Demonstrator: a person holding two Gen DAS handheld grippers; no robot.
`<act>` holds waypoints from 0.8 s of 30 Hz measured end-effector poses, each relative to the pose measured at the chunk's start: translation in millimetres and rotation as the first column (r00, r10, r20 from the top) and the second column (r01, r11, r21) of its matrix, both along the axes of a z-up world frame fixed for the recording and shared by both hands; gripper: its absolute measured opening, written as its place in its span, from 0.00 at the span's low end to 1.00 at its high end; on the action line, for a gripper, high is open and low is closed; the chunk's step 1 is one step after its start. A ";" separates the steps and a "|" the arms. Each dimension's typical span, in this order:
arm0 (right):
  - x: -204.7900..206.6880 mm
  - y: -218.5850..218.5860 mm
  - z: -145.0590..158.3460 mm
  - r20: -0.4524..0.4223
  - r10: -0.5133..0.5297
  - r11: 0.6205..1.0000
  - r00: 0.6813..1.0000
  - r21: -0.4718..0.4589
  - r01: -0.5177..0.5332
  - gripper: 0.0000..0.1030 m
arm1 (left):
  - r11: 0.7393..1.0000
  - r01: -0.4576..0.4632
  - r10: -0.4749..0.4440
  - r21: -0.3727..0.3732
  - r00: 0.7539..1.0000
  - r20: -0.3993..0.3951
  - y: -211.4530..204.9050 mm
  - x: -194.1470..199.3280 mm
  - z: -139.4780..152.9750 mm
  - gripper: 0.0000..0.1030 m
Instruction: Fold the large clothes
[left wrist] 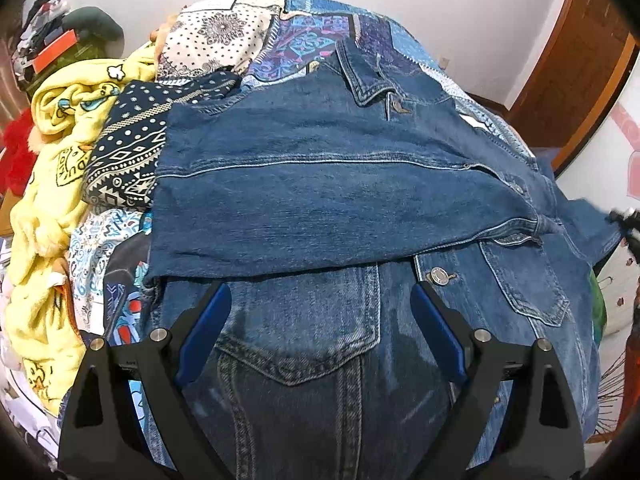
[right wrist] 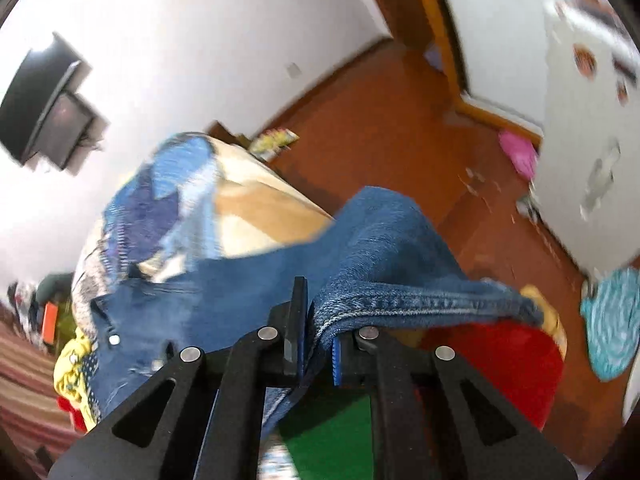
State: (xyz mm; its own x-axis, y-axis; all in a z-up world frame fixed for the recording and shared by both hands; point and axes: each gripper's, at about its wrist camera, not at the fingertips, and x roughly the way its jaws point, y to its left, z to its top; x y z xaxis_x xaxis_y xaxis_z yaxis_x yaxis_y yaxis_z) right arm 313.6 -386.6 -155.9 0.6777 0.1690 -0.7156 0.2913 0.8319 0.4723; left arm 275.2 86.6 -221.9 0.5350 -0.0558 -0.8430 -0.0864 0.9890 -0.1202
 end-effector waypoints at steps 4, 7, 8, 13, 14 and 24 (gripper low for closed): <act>2.6 35.6 45.3 0.084 0.084 0.995 0.993 -0.054 -0.080 0.08 | 1.000 0.014 -0.014 0.006 1.000 0.024 4.4 -10.7 6.6 0.88; 6.9 69.0 71.3 0.138 0.151 0.987 0.979 -0.076 -0.141 0.08 | 0.999 0.026 -0.025 -0.024 0.999 0.036 9.7 -18.4 9.9 0.88; 8.7 79.7 77.3 0.150 0.174 0.983 0.973 -0.085 -0.163 0.08 | 0.999 0.028 -0.027 -0.026 0.999 0.041 11.6 -20.8 11.2 0.88; 11.1 149.0 90.1 0.169 0.318 0.945 0.933 -0.138 -0.297 0.08 | 0.999 0.018 -0.015 -0.051 0.998 0.063 24.8 -33.7 14.9 0.88; 11.5 162.0 88.0 0.163 0.341 0.936 0.926 -0.152 -0.318 0.08 | 0.998 0.014 -0.010 -0.060 0.998 0.066 28.0 -35.6 15.3 0.88; 22.6 280.7 8.1 -0.050 0.571 0.811 0.820 -0.124 -0.572 0.08 | 0.998 -0.026 0.030 -0.059 0.997 0.067 51.7 -55.1 18.0 0.88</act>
